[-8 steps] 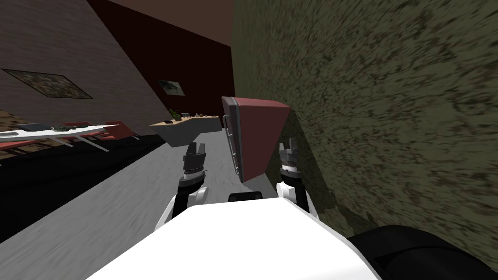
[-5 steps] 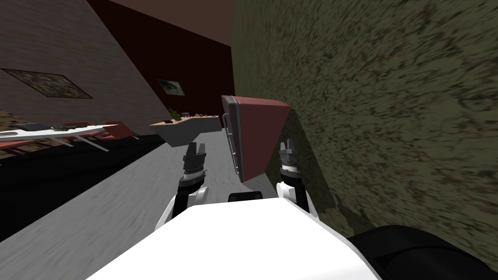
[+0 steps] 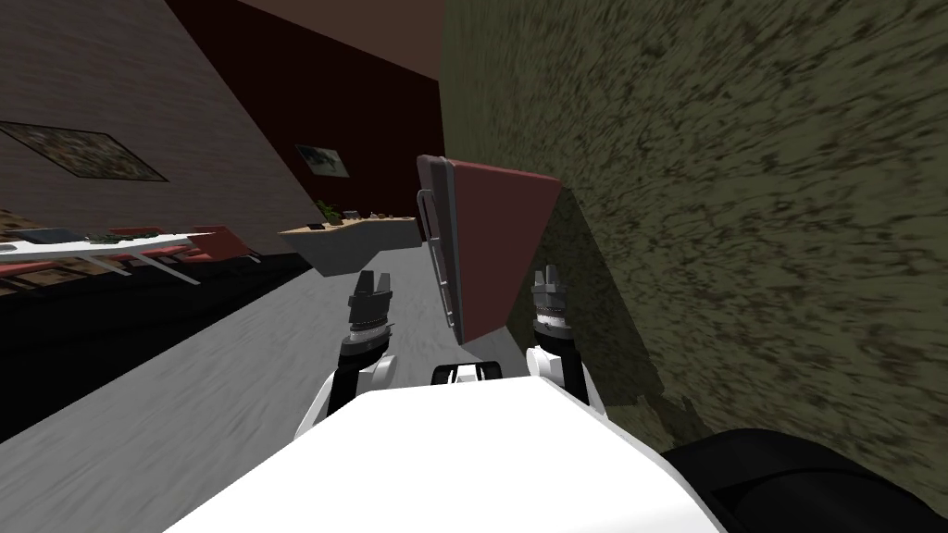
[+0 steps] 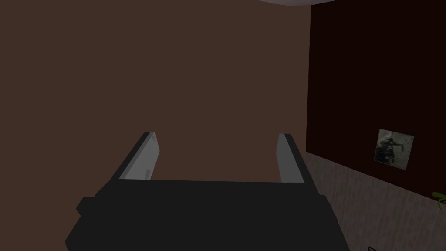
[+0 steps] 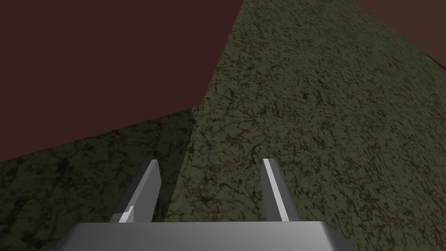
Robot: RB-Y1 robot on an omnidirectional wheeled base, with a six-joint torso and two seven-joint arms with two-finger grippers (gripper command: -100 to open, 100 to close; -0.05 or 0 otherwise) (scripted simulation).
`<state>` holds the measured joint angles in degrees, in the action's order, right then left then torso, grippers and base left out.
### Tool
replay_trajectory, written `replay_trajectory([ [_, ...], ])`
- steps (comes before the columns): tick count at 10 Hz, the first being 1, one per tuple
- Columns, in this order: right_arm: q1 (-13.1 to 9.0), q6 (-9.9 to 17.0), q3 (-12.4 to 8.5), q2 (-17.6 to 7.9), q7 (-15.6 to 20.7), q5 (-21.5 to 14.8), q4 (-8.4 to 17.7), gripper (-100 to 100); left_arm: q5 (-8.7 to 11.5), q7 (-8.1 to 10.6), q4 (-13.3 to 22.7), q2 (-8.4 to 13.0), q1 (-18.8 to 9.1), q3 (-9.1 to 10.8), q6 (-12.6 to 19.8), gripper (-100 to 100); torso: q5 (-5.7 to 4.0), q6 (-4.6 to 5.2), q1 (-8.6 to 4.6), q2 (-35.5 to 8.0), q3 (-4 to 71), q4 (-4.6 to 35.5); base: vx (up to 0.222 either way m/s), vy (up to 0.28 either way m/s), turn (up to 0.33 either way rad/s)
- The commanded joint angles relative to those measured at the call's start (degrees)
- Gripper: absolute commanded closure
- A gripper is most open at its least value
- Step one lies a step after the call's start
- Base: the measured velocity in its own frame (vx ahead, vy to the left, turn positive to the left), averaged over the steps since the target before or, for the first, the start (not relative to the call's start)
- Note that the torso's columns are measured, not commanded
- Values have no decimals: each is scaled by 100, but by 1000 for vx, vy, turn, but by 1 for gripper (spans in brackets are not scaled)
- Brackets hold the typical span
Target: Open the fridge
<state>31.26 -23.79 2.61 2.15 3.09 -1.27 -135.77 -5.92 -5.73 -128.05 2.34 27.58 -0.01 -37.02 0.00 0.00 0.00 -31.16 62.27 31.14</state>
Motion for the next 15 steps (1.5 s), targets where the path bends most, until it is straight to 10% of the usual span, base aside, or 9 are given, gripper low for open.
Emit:
replay_trajectory([
  [1, 0, 0, 0, 0, 0, 0, 0, 0, 0, 0, 0, 0, 0, 0, 0, 0, 0, 0, 0, -423, 846, 423, 0, 0, 0],
  [2, -29, 22, -22, -246, 44, -87, 45, -100, 0, 0, 0, 0, 0, 0, 0, 0, 0, 0, 0, -846, 1692, 846, 3, 15, 3],
  [8, -296, 246, -256, -1048, 493, -956, 474, -100, 0, 0, 3, -1, 1, -1, 1, 0, 2, 0, 7, -1113, 2230, 1114, -6, 70, 4],
  [15, -573, 482, -502, -1244, 971, -1943, 915, -100, 0, 0, 3, -1, 1, -1, 1, 0, 0, 0, -1, -1115, 2229, 1115, -4, 79, 3],
])
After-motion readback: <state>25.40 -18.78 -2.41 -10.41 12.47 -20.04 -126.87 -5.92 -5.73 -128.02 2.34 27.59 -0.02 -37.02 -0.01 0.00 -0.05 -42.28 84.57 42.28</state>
